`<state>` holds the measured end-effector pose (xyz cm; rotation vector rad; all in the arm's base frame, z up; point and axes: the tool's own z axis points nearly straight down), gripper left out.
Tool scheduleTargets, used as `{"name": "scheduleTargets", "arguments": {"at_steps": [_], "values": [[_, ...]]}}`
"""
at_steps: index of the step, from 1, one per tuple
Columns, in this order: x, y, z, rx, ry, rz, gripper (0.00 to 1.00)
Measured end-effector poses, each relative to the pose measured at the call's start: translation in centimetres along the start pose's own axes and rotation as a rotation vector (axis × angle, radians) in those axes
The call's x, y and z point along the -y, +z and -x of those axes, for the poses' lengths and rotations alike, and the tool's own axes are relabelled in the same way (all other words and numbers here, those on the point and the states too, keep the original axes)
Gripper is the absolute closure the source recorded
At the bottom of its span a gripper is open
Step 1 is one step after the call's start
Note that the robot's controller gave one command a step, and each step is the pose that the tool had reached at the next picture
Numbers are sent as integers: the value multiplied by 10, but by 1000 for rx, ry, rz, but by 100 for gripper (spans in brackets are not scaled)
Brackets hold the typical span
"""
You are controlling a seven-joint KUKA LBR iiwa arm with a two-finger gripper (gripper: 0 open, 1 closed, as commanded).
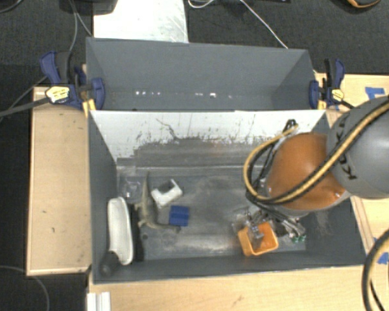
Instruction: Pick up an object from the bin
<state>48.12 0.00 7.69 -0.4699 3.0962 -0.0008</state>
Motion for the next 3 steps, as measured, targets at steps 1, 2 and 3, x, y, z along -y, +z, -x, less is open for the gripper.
{"name": "scheduleTargets", "arguments": {"at_steps": [1,2,3], "values": [[-7,-68,1,8,-24,-2,100],[0,-68,16,5,-45,-1,100],[-3,-157,7,5,-46,0,100]]}}
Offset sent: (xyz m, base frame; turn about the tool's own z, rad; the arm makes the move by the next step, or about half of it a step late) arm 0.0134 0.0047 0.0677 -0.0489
